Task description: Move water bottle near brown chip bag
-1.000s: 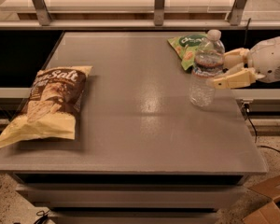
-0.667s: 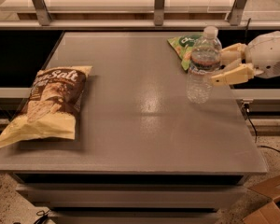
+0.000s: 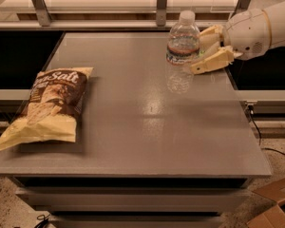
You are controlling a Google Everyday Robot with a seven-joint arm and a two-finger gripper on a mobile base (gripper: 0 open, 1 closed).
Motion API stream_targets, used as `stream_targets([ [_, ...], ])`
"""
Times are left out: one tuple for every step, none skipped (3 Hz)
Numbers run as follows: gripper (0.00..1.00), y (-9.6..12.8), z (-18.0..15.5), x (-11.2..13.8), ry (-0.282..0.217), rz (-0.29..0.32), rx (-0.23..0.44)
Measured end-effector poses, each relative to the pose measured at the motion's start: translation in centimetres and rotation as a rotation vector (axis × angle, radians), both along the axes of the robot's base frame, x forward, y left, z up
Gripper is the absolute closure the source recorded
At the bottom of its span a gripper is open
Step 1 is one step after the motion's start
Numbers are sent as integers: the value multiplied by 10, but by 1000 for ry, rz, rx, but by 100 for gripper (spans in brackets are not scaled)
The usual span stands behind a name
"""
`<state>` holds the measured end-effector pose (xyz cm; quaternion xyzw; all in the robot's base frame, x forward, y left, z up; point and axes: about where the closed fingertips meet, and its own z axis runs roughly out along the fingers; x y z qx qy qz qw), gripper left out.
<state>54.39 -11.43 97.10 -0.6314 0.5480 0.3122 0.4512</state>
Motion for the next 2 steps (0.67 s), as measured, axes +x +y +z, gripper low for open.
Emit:
stream_targets([
  [100, 0, 0, 0, 0, 1, 0],
  [100, 32, -10, 1, 27, 90, 33],
])
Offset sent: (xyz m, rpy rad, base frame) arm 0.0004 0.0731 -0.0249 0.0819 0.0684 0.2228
